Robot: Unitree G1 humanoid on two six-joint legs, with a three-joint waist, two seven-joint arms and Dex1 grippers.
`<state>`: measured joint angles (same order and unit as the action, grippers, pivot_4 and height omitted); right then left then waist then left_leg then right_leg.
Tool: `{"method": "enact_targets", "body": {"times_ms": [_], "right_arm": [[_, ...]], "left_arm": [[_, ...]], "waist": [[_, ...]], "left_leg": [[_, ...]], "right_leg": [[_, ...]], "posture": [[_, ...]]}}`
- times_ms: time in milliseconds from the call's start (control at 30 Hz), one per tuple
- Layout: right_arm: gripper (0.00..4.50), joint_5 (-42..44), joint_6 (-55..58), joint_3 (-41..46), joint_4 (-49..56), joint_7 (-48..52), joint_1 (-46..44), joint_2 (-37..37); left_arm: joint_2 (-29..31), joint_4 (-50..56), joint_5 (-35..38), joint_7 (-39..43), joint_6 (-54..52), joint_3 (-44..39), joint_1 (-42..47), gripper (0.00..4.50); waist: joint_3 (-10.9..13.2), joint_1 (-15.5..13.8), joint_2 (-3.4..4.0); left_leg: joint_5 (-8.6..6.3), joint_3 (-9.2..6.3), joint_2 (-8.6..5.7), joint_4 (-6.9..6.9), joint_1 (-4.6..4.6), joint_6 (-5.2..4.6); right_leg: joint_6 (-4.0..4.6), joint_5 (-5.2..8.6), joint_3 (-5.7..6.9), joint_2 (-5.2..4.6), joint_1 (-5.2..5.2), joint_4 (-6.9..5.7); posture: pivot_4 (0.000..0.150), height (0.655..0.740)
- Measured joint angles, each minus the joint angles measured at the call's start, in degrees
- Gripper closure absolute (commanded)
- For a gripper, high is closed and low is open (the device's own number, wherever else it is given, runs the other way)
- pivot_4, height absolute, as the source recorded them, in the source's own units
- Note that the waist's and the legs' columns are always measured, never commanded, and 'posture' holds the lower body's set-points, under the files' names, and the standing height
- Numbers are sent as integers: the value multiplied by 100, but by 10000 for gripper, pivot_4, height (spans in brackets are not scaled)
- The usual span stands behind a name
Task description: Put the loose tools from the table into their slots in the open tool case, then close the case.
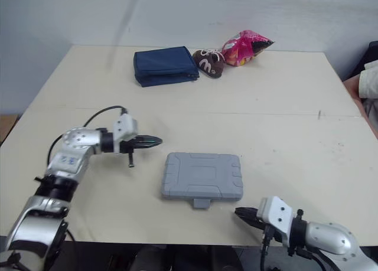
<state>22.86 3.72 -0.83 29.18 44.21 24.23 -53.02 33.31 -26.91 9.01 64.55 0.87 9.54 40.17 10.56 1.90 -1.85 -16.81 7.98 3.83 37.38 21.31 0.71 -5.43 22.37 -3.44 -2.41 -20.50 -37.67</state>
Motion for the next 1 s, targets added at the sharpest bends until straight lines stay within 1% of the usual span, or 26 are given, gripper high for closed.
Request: {"method": "enact_targets", "body": {"times_ms": [233, 400, 500, 567, 700, 767, 900, 1000], "right_arm": [[43988, -676, 242, -535, -347, -41, -799, 597], [43988, -895, 245, -588, -585, 27, -1233, 818], [43988, -1053, 224, -640, -923, 83, -1737, 905], [43988, -1188, 194, -695, -1336, 122, -2270, 1022], [43988, -1353, 131, -785, -1923, 208, -2944, 1186], [43988, -1424, 96, -813, -2206, 273, -3219, 1288], [43988, -1489, 34, -771, -2407, 333, -3344, 1300], [43988, -1450, 8, -458, -2216, 334, -2907, 1052]], "left_arm": [[-802, -1592, -581, 214, 862, 426, 743, 45000], [-790, -1808, -609, 583, 1182, 414, 735, 45000], [-650, -1453, -465, 825, 1097, 282, 463, 45000], [-465, -909, -362, 937, 913, 197, 27, 45000], [-298, 59, -225, 877, 440, 75, -666, 45000], [-230, 647, -206, 716, 147, 16, -1012, 45000], [-148, 1208, -296, 100, -264, -52, -1287, 45000], [-74, 1276, -167, -161, -413, -354, -1251, 45000]], "waist": [[5, -10, -10], [5, 27, -11], [5, 49, -10], [5, 88, -10], [5, 99, -10], [5, 105, -10], [5, 77, -10], [5, -11, -9]], "left_leg": [[-1, 25, 9, 12, 4, 0], [0, 30, 15, 12, -3, 0], [-1, 31, 16, 14, -4, 0], [-1, 31, 16, 13, -4, 0], [-1, 25, 20, 17, -1, -1], [-3, 24, 19, 21, -2, -4], [-6, 7, 18, 31, 0, -8], [-10, 8, 15, 31, 2, -15]], "right_leg": [[-3, -2, 1, 3, -19, -10], [-3, -2, -2, 7, -18, -20], [-3, -2, -2, 4, -18, -22], [-3, -2, -1, 1, -18, -25], [-3, -2, -3, 0, -17, -26], [-3, -2, -6, -3, -13, -26], [-3, -2, -11, -7, -2, -25], [-3, -2, -7, -10, -1, -21]], "posture": [[1500, 7400], [1500, 7400], [1500, 7400], [1500, 7400], [1500, 7400], [1500, 7400], [1500, 7400], [1500, 7400]]}}
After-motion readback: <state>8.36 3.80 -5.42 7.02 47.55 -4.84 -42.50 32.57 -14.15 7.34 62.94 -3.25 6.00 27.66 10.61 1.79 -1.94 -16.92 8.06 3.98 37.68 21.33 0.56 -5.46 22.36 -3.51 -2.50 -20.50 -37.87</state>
